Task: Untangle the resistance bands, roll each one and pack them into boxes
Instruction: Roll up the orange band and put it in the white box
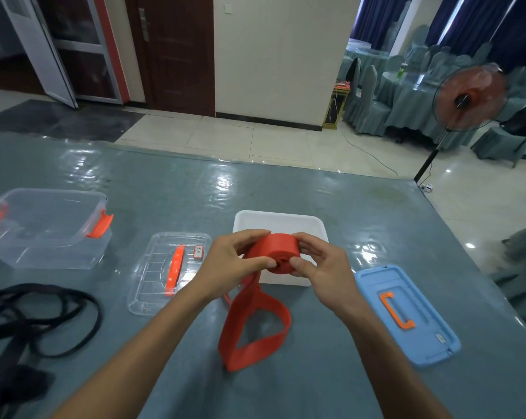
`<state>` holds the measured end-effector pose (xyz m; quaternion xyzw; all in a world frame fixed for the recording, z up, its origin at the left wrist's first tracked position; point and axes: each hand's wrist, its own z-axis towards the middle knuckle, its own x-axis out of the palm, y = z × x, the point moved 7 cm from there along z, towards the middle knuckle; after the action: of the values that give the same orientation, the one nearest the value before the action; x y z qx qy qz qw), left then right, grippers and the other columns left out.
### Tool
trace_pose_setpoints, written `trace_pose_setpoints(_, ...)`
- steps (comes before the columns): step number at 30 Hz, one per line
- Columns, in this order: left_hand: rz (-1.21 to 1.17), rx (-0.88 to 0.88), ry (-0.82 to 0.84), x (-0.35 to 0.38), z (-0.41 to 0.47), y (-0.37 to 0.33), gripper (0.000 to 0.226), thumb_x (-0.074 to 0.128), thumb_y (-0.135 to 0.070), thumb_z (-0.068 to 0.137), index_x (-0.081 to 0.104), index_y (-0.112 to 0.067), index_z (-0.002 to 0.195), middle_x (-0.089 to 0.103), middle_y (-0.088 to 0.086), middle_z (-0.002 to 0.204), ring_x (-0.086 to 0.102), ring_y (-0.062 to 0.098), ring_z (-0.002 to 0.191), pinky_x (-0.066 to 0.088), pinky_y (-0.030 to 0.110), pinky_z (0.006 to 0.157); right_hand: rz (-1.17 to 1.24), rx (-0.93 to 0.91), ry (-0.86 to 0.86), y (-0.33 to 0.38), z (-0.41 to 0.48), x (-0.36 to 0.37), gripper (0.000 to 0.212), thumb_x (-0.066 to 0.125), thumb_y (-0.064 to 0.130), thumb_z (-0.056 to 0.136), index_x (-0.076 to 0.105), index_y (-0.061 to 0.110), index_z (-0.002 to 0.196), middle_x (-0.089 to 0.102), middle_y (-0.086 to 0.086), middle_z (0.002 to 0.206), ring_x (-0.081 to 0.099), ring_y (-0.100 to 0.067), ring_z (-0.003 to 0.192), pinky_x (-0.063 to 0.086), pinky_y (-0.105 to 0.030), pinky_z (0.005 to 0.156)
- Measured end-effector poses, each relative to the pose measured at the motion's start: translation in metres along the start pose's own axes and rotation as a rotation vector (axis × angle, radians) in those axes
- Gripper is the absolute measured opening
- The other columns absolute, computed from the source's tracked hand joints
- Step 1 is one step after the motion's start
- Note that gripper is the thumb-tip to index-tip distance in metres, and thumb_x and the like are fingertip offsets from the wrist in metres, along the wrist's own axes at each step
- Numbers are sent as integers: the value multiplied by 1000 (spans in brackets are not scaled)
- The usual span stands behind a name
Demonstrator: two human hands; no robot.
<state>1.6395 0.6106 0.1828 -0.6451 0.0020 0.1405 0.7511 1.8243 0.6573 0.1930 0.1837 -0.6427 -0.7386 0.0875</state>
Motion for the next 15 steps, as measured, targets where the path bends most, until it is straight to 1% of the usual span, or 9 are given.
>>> trace_pose_setpoints(3,-41,1,-7,-3,-5,4,52,86,-4,73,70,-24,118,76,-6,108,72,13,103,56,35,96,124,54,-46,-6,0,3,40,68,-10,85,66,15,117,69,-9,114,67,-15,110,60,-31,72)
trace_pose_setpoints(6,-42,-1,11,-2,-9,3,47,82,-6,79,69,-21,121,76,-5,109,71,13,103,56,36,96,192,79,-57,-7,-2,9,40,67,-11,86,66,15,116,70,-3,110,69,-11,106,60,-29,71)
trace_pose_setpoints(8,-26,-4,1,-1,-10,5,47,81,-11,81,68,-20,125,73,-8,118,66,10,113,51,37,103,209,76,-63,-8,-4,12,40,67,-11,86,66,17,115,71,-1,110,69,-14,108,60,-30,73)
trace_pose_setpoints(10,94,13,-46,-5,-9,7,50,81,-21,82,66,-29,129,60,-23,132,50,-1,131,39,30,113,207,63,-63,-6,-5,13,42,67,-11,86,66,20,113,71,0,111,67,-13,111,61,-31,75)
trace_pose_setpoints(11,152,24,-62,-6,-9,6,50,81,-25,82,65,-33,129,54,-29,132,43,-5,135,34,28,114,195,58,-63,-6,-5,13,43,68,-11,85,67,23,112,71,2,111,67,-12,112,61,-32,78)
trace_pose_setpoints(12,168,24,-61,-7,-10,6,49,81,-26,82,64,-37,126,54,-32,129,43,-6,133,35,28,114,185,53,-59,-5,-6,12,44,68,-11,85,67,24,111,71,3,112,66,-11,113,61,-33,80)
trace_pose_setpoints(13,143,13,-44,-5,-9,7,47,81,-24,82,64,-39,124,59,-30,125,49,-5,128,40,31,112,178,53,-59,-6,-6,11,45,68,-11,85,67,25,111,71,4,113,65,-10,115,61,-35,82)
trace_pose_setpoints(14,104,6,-18,-3,-9,7,45,80,-21,83,65,-36,122,66,-24,119,58,-1,120,46,35,108,177,57,-60,-7,-6,10,45,68,-11,85,67,24,113,70,2,115,65,-11,116,61,-36,84)
trace_pose_setpoints(15,78,9,-5,0,-8,6,43,79,-18,83,67,-30,122,71,-18,114,64,3,113,50,38,104,179,64,-64,-8,-6,9,44,68,-10,85,66,21,116,70,0,117,64,-13,117,60,-38,85)
